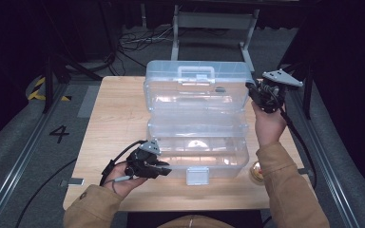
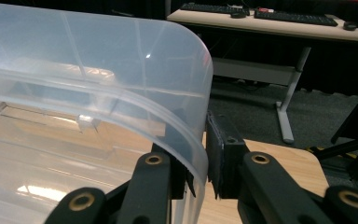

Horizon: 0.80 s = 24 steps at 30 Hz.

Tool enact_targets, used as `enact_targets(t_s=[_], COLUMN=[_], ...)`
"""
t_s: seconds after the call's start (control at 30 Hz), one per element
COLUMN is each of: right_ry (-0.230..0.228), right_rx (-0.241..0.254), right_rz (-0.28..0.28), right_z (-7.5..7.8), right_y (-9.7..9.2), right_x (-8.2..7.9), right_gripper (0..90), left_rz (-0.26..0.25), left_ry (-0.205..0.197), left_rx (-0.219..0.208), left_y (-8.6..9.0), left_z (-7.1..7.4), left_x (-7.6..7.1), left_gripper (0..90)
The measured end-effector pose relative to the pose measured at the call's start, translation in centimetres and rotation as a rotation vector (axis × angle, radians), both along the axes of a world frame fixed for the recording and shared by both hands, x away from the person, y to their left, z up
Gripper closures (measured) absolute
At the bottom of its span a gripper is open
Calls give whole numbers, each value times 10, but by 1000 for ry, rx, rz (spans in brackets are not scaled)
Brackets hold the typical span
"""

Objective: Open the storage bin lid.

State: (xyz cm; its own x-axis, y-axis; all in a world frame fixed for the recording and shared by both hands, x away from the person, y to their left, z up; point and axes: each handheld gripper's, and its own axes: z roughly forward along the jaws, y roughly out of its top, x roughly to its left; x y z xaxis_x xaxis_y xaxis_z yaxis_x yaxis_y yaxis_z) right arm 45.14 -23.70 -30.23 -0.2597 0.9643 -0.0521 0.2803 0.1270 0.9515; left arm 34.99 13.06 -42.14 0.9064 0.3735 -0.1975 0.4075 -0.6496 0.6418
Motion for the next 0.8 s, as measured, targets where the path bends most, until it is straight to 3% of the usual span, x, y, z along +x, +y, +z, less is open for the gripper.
enact_targets(t_s=[0.07,0.13,0.3,0.5,0.73,0.8], right_ry=[-14,-4,15,25,34,38], right_rx=[-36,-42,-57,-50,-37,-35], right_rz=[-6,-14,-24,-31,-28,-24], right_z=[0,1,4,4,4,4], right_y=[2,3,5,5,4,3], right_x=[2,4,9,17,26,28], right_gripper=[801,806,815,822,827,827], left_rz=[-4,1,4,14,23,21], left_ry=[2,19,16,2,14,-2], left_rx=[-6,-14,-15,-30,-29,-41], left_y=[0,0,1,1,1,1], left_z=[0,0,0,-1,-1,-2], left_x=[0,1,0,-1,-1,-2], left_gripper=[733,734,733,717,714,710])
